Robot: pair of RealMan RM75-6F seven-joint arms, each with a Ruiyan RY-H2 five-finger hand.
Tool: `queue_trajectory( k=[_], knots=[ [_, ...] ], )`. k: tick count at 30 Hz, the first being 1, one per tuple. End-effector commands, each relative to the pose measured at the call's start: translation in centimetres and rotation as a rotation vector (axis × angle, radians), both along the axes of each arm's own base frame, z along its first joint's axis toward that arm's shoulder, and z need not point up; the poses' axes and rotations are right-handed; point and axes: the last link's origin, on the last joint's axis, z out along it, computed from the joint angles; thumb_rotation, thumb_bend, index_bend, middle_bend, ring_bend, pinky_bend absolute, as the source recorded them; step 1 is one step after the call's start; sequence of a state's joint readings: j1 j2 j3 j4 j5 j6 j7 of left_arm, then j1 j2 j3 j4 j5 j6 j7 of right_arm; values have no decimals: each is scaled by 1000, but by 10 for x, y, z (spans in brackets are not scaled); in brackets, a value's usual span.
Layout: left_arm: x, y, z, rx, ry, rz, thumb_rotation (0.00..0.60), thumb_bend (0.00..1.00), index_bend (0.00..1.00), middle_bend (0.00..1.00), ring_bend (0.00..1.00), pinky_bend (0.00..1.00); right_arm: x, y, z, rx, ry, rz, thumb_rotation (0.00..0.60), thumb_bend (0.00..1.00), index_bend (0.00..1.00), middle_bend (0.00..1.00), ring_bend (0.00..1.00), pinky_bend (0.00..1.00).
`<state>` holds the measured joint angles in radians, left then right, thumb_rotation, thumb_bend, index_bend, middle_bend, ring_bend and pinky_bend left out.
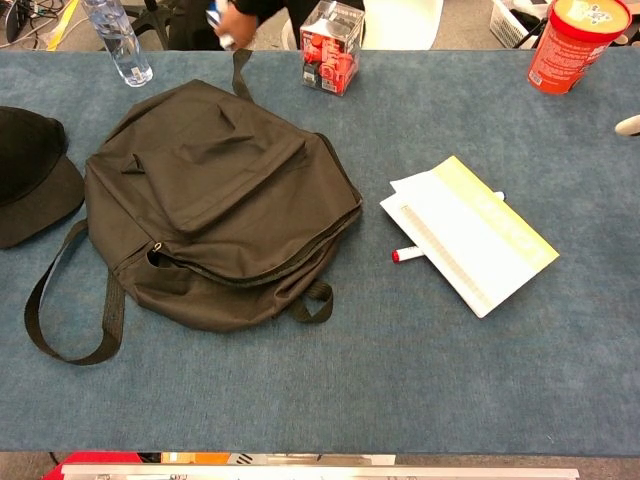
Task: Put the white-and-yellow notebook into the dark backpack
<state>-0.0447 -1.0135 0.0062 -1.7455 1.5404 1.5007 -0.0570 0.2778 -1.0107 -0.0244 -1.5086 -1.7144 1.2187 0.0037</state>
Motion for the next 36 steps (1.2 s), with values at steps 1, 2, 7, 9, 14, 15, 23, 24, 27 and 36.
queue_trajectory(
  k=[1, 2, 7, 9, 14, 15, 23, 24, 27, 36],
  knots=[
    [0, -1, 1, 2, 0, 1, 600, 247, 0, 15, 15, 88, 1, -8, -15, 43, 39, 30, 600, 304, 202, 252, 141, 250],
    [0, -2, 1, 3, 0, 1, 600, 247, 0, 15, 15, 88, 2, -10, -20, 55, 51, 39, 600, 287, 202, 252, 141, 250],
    [0, -5, 3, 9, -2, 7, 600, 248, 0, 15, 15, 88, 3, -15, -39, 77, 85, 79, 600, 113, 202, 252, 141, 250],
    [-1, -6, 4, 10, -2, 9, 600, 247, 0, 15, 15, 88, 2, -16, -45, 79, 105, 92, 600, 26, 202, 252, 141, 249],
    [0, -8, 4, 10, -4, 9, 600, 247, 0, 15, 15, 88, 0, -18, -59, 93, 148, 126, 600, 0, 202, 233, 136, 241],
    [0, -8, 4, 10, -5, 9, 600, 247, 0, 15, 15, 88, 0, -19, -61, 95, 153, 129, 600, 0, 202, 225, 131, 238],
    [-1, -11, 5, 10, -8, 12, 600, 247, 0, 15, 15, 88, -6, -26, -84, 119, 227, 172, 600, 0, 156, 176, 61, 163],
    [-1, -11, 5, 10, -8, 11, 600, 247, 0, 15, 15, 88, -6, -27, -87, 117, 235, 182, 600, 0, 147, 168, 51, 150],
    [-1, -12, 6, 11, -10, 14, 600, 247, 0, 15, 15, 88, -7, -29, -94, 105, 256, 218, 600, 0, 114, 148, 24, 113],
    [-1, -11, 4, 0, -7, 14, 600, 247, 0, 15, 16, 88, -14, -40, -109, 73, 287, 272, 600, 0, 1, 73, 0, 9]
  ],
)
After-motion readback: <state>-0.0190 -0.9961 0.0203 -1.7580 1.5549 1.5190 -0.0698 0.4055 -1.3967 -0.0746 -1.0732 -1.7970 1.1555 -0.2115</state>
